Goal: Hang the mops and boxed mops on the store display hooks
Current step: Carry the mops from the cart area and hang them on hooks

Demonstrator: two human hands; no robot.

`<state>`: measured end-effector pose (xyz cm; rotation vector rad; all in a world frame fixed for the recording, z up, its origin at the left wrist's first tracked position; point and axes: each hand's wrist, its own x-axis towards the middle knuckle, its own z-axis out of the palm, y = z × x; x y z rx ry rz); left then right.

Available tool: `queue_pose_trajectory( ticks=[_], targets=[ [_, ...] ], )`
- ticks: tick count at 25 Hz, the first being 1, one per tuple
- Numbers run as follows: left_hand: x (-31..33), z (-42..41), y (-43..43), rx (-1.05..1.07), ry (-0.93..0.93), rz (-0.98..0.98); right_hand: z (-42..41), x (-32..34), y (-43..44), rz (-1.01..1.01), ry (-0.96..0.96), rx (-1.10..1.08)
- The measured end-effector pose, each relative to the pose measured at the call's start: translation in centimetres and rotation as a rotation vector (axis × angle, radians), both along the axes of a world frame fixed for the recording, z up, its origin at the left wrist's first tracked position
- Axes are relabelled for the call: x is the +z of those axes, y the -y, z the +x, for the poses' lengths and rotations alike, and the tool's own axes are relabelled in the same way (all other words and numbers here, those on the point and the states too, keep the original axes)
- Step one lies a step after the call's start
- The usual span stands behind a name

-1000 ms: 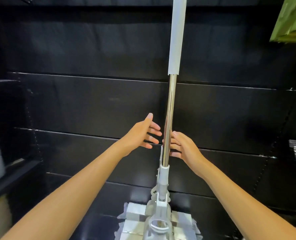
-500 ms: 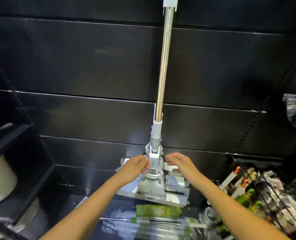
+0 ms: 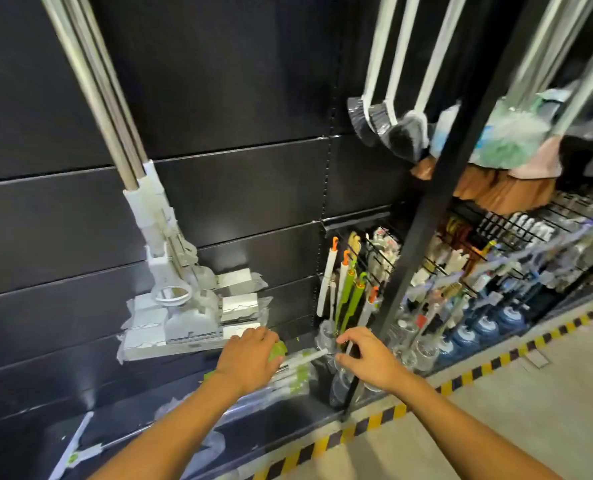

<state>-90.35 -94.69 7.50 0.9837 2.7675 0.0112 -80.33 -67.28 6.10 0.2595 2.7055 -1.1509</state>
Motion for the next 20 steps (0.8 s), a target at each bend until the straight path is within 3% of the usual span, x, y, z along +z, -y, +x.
queue_pose_trajectory(
  ticks=[11, 20],
  targets=[
    [-2.0, 27.0, -28.3, -0.722, 0.034, -0.087, 43.7, -1.0, -16.6, 0.074, 0.071, -0.807],
    [-1.8, 51.4, -45.6, -1.275, -0.006, -0.086, 71.6, -0.7, -16.5, 0.033, 0.105, -1.478]
  ],
)
